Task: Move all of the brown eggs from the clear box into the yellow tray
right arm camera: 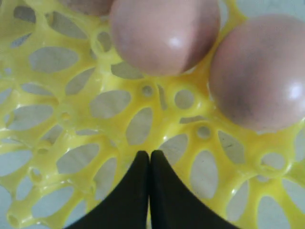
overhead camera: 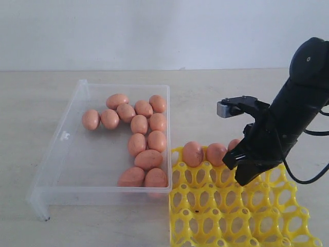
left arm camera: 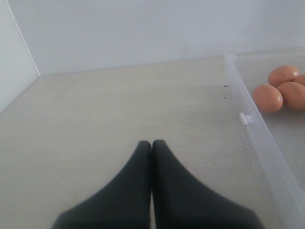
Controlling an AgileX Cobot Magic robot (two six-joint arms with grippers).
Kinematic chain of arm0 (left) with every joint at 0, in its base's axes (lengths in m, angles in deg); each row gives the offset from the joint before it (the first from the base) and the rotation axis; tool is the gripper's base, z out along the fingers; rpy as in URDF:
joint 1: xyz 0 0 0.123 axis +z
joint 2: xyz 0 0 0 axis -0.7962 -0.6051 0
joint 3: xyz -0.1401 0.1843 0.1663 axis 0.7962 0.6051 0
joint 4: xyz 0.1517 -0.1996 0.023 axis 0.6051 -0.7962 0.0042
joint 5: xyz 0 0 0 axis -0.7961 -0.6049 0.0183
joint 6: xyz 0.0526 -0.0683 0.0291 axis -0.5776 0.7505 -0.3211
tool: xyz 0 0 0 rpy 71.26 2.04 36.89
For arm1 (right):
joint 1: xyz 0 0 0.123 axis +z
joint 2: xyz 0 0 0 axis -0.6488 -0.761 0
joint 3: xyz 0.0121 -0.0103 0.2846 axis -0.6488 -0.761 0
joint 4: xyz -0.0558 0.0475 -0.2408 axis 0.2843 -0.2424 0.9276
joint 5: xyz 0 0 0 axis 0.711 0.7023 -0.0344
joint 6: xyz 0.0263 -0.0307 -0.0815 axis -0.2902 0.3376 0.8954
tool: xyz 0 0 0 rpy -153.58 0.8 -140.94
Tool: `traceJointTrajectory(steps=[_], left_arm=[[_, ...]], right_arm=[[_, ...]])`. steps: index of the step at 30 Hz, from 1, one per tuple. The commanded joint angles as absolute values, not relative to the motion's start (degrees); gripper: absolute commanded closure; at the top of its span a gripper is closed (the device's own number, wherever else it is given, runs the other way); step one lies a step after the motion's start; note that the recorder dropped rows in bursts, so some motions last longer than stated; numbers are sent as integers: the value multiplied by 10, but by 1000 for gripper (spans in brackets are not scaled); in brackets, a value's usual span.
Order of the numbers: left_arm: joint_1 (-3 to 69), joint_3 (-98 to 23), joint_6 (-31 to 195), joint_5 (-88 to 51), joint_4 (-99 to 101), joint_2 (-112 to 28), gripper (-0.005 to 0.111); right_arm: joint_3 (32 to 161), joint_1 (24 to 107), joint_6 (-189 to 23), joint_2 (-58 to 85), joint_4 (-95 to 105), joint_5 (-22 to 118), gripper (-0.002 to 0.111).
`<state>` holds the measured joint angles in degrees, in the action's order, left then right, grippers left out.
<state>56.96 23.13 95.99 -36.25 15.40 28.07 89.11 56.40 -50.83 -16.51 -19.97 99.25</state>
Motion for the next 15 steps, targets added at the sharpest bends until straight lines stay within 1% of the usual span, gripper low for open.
traceJointTrajectory(steps=[1, 5, 9, 11, 15], left_arm=[[567, 231, 962, -360, 155, 279, 111], [567, 231, 962, -360, 155, 279, 111], [567, 231, 962, -360, 155, 279, 111], [567, 231, 962, -360, 155, 279, 111], [567, 231, 962, -360, 155, 279, 111]], right_arm=[[888, 564, -502, -166, -197, 955, 109], [889, 564, -502, -158, -197, 963, 109], [889, 570, -478, -113, -211, 970, 109], [888, 588, -472, -93, -217, 976, 109], [888, 669, -481, -98, -168, 987, 109]])
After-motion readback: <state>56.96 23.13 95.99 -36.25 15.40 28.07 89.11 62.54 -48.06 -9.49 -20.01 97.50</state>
